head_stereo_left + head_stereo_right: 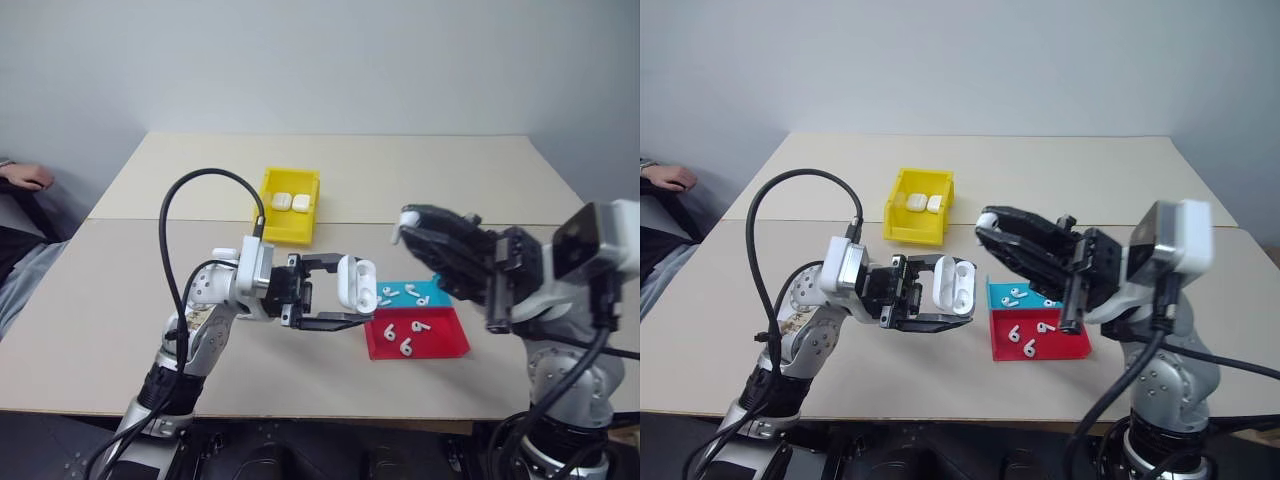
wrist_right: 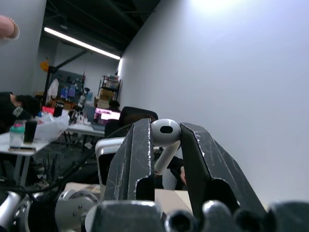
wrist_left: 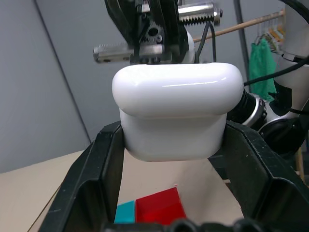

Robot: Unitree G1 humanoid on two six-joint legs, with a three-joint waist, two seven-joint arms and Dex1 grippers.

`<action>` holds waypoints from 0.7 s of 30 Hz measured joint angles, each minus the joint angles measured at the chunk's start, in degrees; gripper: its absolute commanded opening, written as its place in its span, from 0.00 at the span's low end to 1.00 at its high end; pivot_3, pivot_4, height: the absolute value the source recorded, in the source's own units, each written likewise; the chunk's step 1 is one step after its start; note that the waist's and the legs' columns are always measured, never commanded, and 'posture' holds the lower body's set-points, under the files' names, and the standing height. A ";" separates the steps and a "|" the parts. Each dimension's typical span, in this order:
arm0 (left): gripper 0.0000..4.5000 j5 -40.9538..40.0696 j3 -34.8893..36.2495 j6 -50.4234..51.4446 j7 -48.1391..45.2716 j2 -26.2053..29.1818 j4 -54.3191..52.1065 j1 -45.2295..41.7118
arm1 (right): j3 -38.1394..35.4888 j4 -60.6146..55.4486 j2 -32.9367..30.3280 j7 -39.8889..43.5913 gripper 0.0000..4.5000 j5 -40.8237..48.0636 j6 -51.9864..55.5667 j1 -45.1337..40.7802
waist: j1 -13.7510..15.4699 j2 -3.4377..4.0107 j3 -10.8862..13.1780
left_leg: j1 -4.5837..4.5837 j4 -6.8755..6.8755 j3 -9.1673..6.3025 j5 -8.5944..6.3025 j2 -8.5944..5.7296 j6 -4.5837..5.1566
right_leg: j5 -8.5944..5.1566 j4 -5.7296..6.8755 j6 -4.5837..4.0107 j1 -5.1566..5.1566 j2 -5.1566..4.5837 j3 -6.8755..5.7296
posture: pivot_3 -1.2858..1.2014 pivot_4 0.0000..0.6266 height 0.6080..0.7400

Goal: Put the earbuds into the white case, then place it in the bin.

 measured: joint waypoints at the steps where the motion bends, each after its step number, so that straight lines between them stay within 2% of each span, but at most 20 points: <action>1: 0.61 -0.04 0.00 0.37 -0.04 -0.04 0.00 -0.21 | 0.86 0.05 -0.03 0.68 0.14 -1.07 -1.39 0.60 | 0.05 0.00 0.00 | 0.00 0.00 -0.01 0.00 0.00 0.00 | 0.00 0.00 0.00 0.01 0.01 -0.02 | 0.52 0.24 1.00; 9: 0.61 -0.20 0.09 2.03 -0.80 0.66 -0.81 0.04 | 6.51 3.08 -0.94 4.26 0.14 -7.88 -9.94 2.60 | 0.09 0.00 0.00 | 0.01 -0.01 -0.03 0.00 0.00 0.00 | -0.01 -0.02 0.00 0.02 0.00 -0.02 | 0.52 0.24 1.00; 21: 0.61 -0.14 0.09 2.27 -0.68 1.24 -1.70 1.00 | 8.32 5.78 -3.42 5.46 0.14 -9.94 -14.44 2.85 | 0.18 0.00 0.00 | 0.01 -0.01 -0.05 0.00 0.00 0.00 | -0.01 -0.05 0.00 0.02 0.00 -0.02 | 0.52 0.24 1.00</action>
